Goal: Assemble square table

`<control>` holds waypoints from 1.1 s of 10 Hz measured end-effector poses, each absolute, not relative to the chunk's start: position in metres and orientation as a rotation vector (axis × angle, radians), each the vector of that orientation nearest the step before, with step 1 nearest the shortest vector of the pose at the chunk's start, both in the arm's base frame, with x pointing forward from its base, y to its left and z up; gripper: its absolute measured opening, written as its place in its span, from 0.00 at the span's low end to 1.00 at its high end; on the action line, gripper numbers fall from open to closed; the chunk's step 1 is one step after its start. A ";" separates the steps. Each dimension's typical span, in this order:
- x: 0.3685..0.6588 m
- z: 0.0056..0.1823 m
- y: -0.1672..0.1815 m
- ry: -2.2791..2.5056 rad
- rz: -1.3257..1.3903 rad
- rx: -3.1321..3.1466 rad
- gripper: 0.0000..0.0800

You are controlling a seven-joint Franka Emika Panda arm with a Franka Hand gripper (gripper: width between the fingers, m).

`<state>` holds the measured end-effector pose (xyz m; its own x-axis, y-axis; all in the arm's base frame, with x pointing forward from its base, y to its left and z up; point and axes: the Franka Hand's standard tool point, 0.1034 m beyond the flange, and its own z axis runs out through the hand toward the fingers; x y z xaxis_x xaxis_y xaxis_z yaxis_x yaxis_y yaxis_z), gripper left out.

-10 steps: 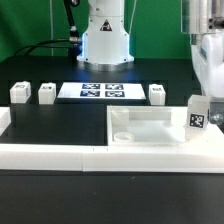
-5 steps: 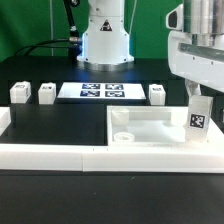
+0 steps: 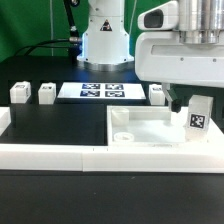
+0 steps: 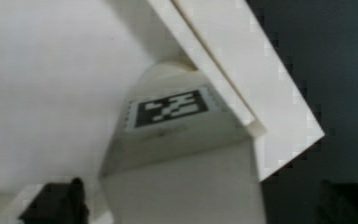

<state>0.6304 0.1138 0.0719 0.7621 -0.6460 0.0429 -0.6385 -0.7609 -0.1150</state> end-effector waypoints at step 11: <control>0.629 0.069 0.104 2.156 -0.046 -2.123 0.37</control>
Offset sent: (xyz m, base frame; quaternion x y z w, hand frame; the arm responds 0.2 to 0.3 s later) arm 0.0000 0.0000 0.0000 0.0000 0.0000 0.1296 0.9916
